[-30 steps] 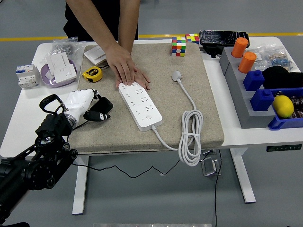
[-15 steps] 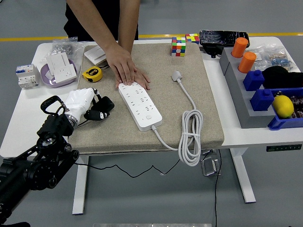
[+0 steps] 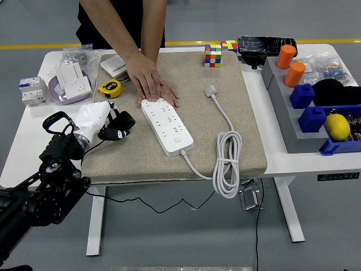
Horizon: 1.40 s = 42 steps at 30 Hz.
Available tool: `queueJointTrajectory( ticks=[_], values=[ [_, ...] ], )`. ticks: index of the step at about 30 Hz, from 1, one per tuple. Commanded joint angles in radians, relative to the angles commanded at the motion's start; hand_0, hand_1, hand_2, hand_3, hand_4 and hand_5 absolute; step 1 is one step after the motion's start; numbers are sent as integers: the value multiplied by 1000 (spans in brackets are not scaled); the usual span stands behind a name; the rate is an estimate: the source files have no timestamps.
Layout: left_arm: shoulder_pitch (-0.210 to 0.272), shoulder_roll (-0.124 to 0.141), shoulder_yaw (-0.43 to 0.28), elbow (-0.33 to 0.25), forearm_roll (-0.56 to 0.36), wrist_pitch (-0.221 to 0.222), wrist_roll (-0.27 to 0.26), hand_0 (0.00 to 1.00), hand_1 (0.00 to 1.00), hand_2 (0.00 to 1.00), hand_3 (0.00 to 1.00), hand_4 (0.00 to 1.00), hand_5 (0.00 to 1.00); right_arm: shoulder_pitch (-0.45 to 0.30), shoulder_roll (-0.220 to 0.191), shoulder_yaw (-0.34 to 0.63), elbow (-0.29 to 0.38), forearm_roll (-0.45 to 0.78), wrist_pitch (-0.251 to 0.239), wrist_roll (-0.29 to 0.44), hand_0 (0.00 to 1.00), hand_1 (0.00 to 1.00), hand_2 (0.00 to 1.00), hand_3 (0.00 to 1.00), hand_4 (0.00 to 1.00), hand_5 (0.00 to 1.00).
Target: Pick up the plug,place it near the board,insert it into the board,press the button
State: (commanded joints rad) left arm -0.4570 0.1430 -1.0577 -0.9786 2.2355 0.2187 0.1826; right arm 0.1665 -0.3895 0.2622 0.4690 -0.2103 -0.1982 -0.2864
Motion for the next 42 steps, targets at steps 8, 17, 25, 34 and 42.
queueJointTrajectory(
  ticks=[8,17,25,34,42],
  values=[
    [12,33,-50,-79,-54,-20,-17,397,272,271,360,589,168,4,4,12,4,-8,-3,3,858,797,774,788,998,921],
    [9,68,-65,-140,-79,-44,-53,405,283,270,353,586,170,1,5,15,3,-6,-4,4,857,796,774,788,998,921],
    [1,101,-31,-233,-69,-67,-85,410,299,270,347,585,171,2,5,18,5,-8,-6,7,857,796,773,787,998,921],
    [-24,120,39,-272,-37,-72,-140,410,307,272,349,596,176,5,1,12,5,-6,-10,10,857,796,772,787,998,921],
    [-44,115,91,-276,-4,-86,-150,412,320,273,350,606,179,6,-2,6,7,-6,-13,12,857,796,772,786,998,921]
  ],
)
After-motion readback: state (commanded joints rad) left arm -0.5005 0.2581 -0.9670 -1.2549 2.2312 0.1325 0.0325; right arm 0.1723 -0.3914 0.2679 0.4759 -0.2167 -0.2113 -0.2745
